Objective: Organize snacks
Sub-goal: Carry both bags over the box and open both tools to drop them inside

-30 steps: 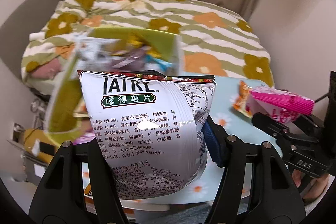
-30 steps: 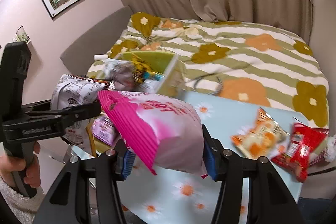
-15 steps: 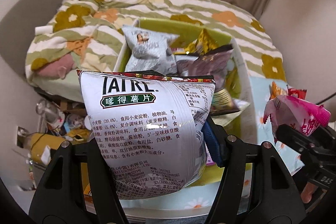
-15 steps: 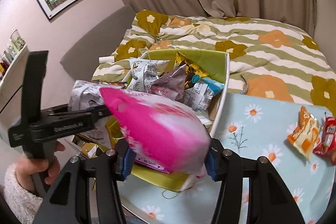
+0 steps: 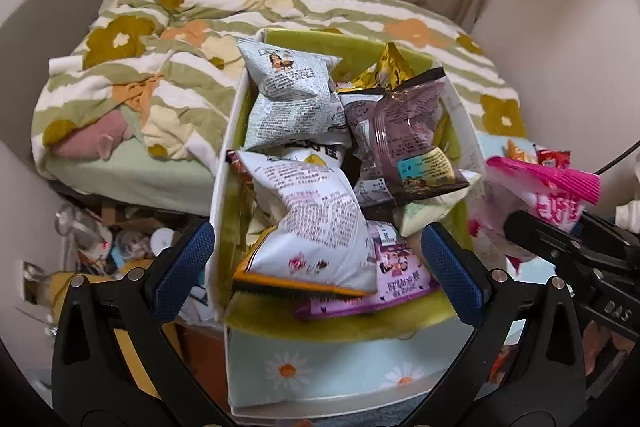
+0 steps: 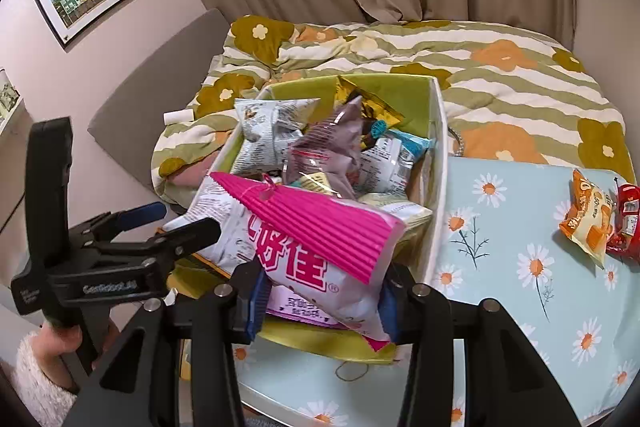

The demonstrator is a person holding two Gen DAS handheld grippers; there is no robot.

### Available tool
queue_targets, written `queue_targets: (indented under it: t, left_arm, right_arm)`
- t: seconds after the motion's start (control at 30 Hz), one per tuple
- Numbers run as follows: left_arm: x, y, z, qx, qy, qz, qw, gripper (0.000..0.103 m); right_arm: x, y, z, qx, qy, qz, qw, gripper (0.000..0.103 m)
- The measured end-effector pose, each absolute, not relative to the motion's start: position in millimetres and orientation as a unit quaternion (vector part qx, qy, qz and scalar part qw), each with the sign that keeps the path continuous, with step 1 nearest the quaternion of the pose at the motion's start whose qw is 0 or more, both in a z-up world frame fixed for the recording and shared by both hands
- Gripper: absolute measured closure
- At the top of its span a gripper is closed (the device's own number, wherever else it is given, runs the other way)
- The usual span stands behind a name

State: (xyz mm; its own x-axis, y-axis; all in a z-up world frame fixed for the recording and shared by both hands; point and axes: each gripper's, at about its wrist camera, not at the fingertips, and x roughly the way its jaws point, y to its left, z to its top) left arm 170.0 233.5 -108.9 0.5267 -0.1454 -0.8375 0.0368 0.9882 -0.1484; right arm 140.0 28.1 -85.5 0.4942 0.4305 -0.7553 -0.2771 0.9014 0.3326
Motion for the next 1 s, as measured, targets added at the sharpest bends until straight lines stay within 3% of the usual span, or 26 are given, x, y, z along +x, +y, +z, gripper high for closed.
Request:
queue_targets:
  t: [0.23,0.33,0.37,0.4,0.47,1.0]
  left_arm:
    - [151.7,244.7,-98.0,-0.060,0.473,-0.031,0.879,0.000]
    - [146.1,247.5,-98.4,-0.063,0.471,-0.025,0.880,0.000]
    - [144.5,248.5,-99.6,-0.065,0.471,-0.024,0.879,0.000]
    - [142.8,249.1,-101.7,-0.066,0.473,-0.024,0.878,0.000]
    - [140.2,249.4,-106.0,-0.070,0.476,-0.026,0.876,0.000]
    - [124.4,221.6,-97.8,-0.020,0.458,-0.058,0.887,0.000]
  right_arm:
    - [145.2,37.3,-87.1,0.094,0.465,0.215,0.854,0.060]
    - [148.9,35.5,-95.6,0.110,0.478,0.201,0.848,0.051]
    - [148.1,33.9,-97.5,0.112,0.478,0.192,0.850,0.037]
    - [146.7,32.3,-97.5,0.112,0.475,0.186,0.853,0.015]
    - [141.6,29.0,-96.7,0.112,0.466,0.179,0.859,0.003]
    - [108.5,17.1,-83.9,0.103,0.424,0.164,0.885,0.001]
